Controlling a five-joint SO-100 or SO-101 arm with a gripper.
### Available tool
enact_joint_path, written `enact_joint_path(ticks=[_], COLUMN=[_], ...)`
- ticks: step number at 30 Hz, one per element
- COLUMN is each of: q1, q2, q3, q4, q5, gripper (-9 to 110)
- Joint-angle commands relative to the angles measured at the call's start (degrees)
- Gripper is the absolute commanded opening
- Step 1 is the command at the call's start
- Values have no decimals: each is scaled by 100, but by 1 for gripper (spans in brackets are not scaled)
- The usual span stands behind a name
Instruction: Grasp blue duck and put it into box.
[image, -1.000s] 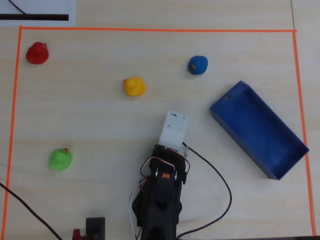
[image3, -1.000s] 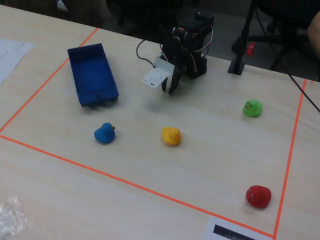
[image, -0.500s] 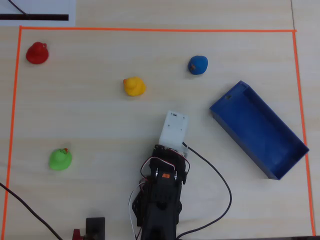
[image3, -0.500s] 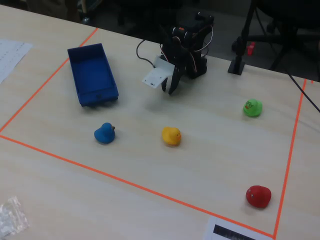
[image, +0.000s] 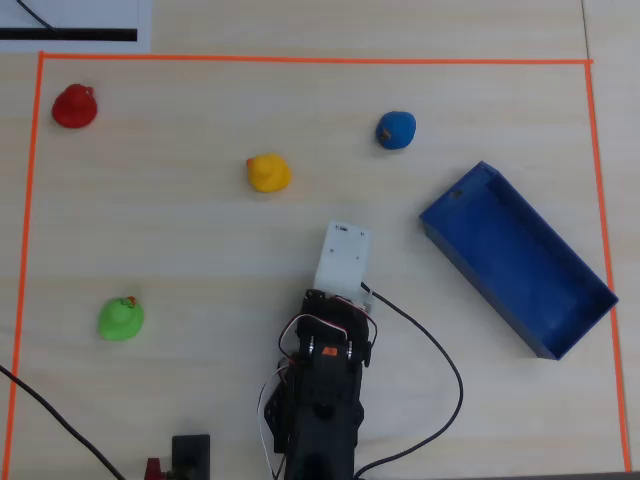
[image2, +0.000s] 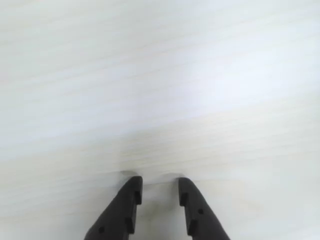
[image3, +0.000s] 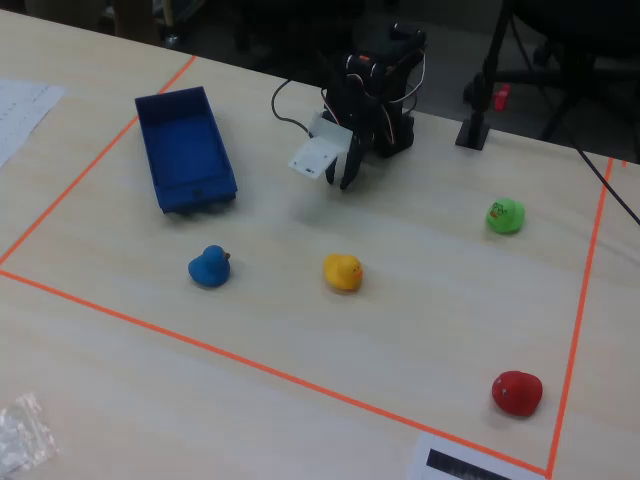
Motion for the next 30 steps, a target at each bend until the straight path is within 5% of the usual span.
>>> enact_joint_path(ticks=[1,3,6,13,19,30], q1=[-79,-114,246,800,1195,1477], q2=[-53,-114,-1239,-4966,-7462,-10696], q3=[-18,-79,-773,-4307,-6258,-6838], q4=[62,-325,-1819,-3375,-4175,-6899], q5=[237,176,193,580,571,712], gripper=[2,1,17,37,40,41])
